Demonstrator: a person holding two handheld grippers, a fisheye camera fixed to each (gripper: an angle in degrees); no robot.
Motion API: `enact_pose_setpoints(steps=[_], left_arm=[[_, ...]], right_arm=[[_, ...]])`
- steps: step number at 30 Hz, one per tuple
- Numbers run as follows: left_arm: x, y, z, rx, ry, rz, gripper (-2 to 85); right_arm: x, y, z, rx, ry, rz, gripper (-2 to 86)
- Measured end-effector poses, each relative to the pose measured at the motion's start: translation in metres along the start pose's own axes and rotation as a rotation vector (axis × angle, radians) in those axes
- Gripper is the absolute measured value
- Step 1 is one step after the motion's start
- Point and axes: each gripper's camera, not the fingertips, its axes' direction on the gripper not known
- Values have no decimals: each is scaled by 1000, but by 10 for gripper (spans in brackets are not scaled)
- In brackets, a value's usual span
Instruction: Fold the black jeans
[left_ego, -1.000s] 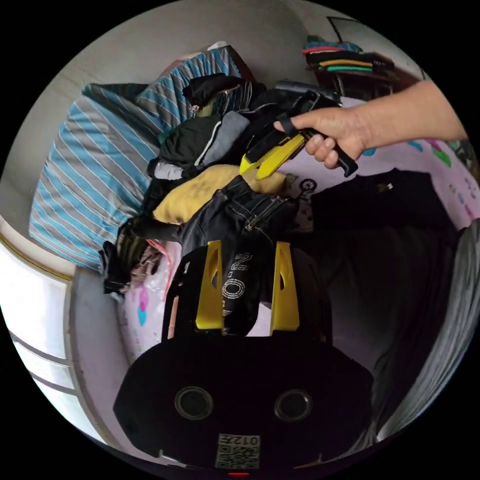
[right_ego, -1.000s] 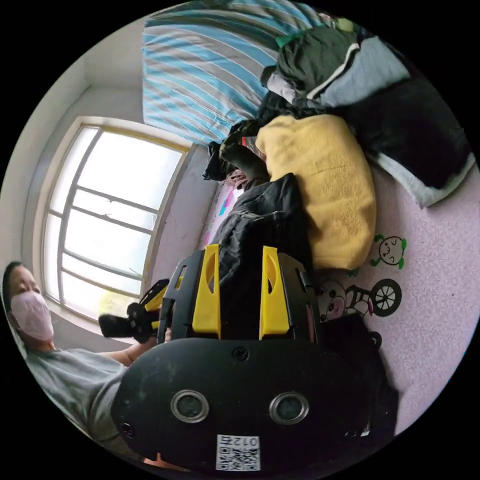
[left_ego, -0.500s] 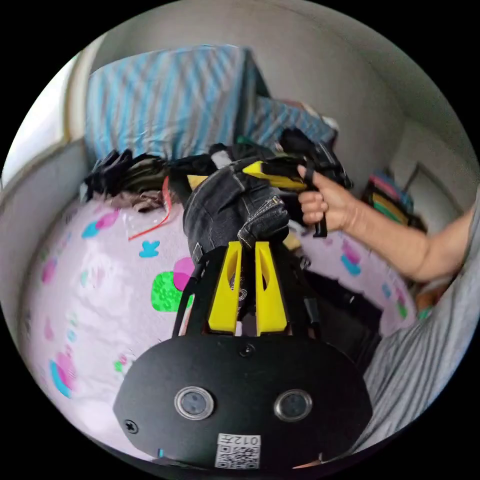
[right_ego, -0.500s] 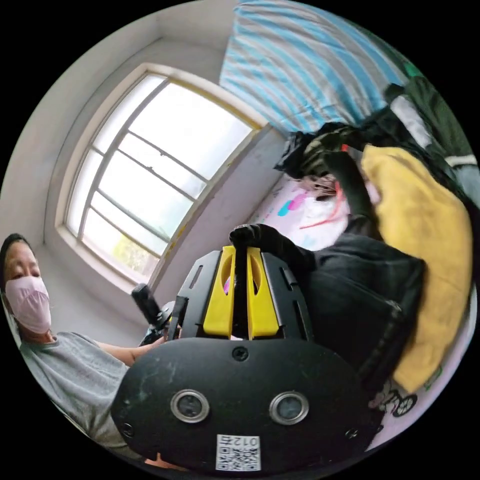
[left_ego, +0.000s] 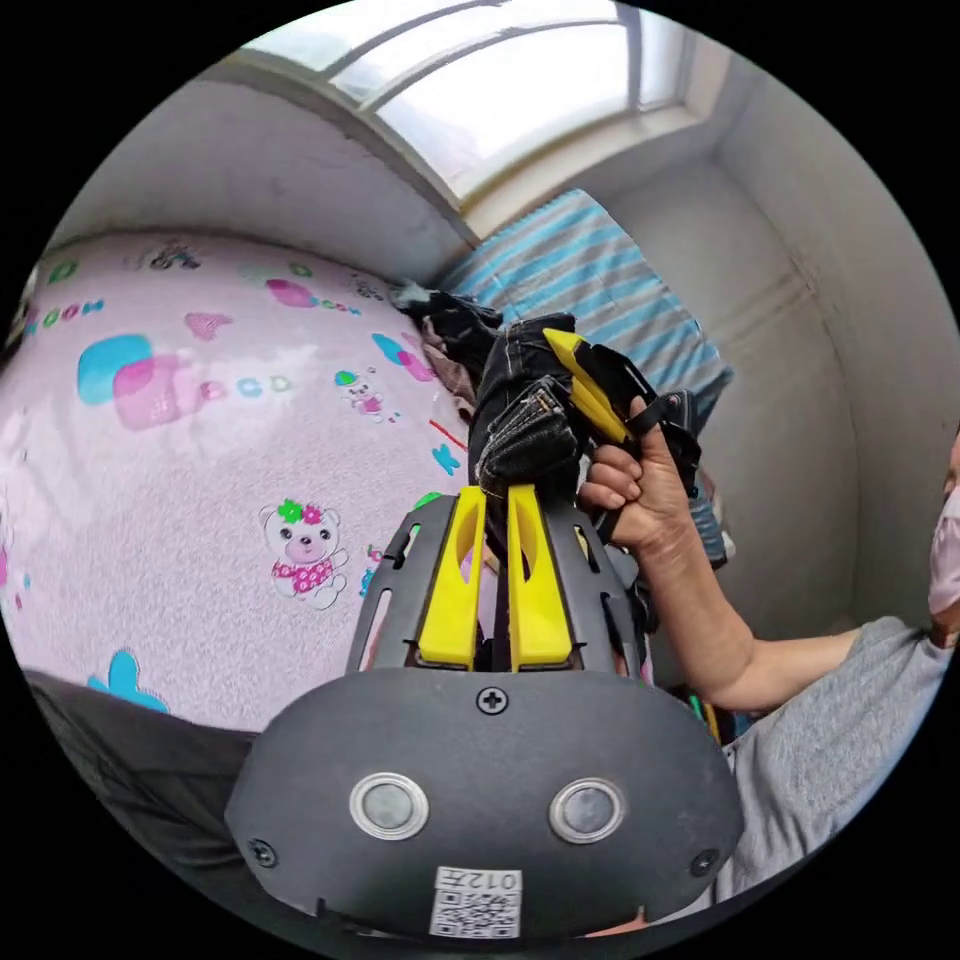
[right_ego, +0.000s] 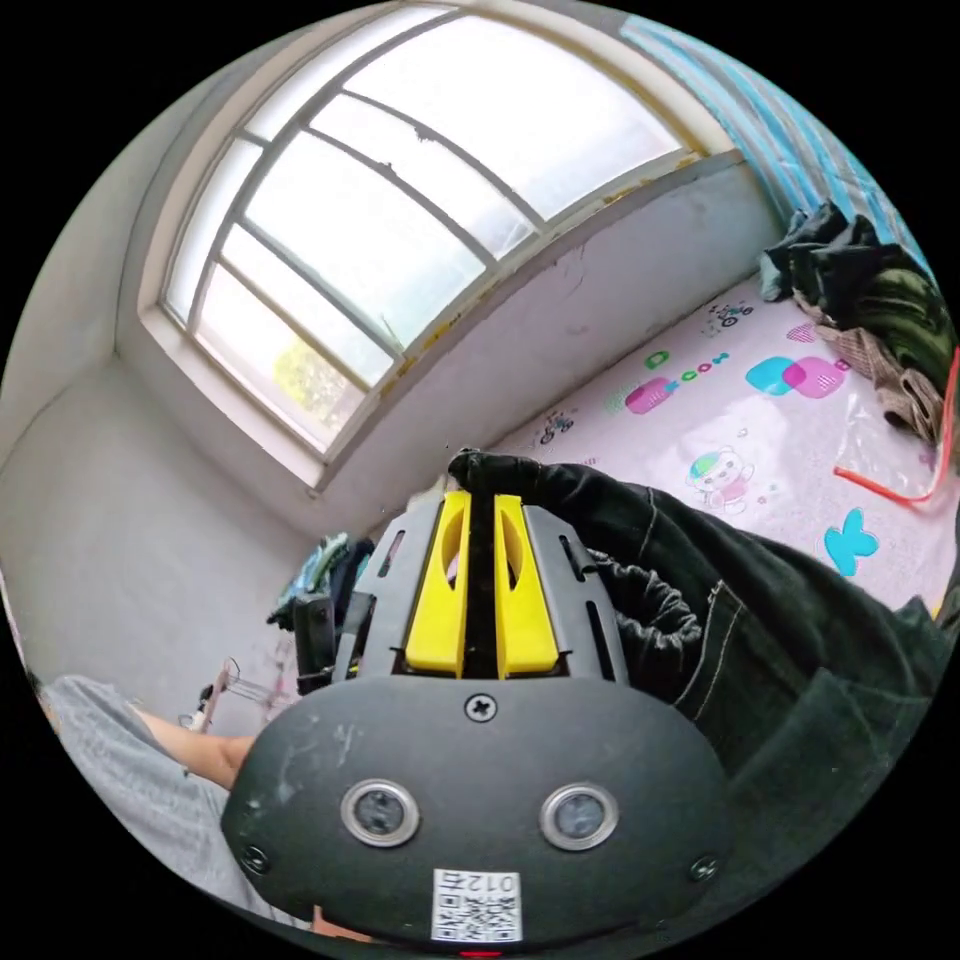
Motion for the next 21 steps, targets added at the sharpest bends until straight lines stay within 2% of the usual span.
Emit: enact_pose_setpoints(steps=[3,5,9,14,18,21], left_arm=[[-41,12,-25,31,-35,-90,36],[-61,16,-35,31,-67,-125,36],[-110,27,-45,3,-119,-256,37],[-152,38,-54,11,-87,-345,39],[-168,41,-52,9,-64,-358,40],[-171,38,-51,17,-56,-350,42]], right_arm=[[1,-1,64,-96,15,-31,51],[17,2,102,-180,2,23,69],[45,14,116,-248,-19,5,59],[107,24,101,-458,289,39,122],[122,33,135,-665,328,26,135],[121,44,192,-841,337,-25,147]])
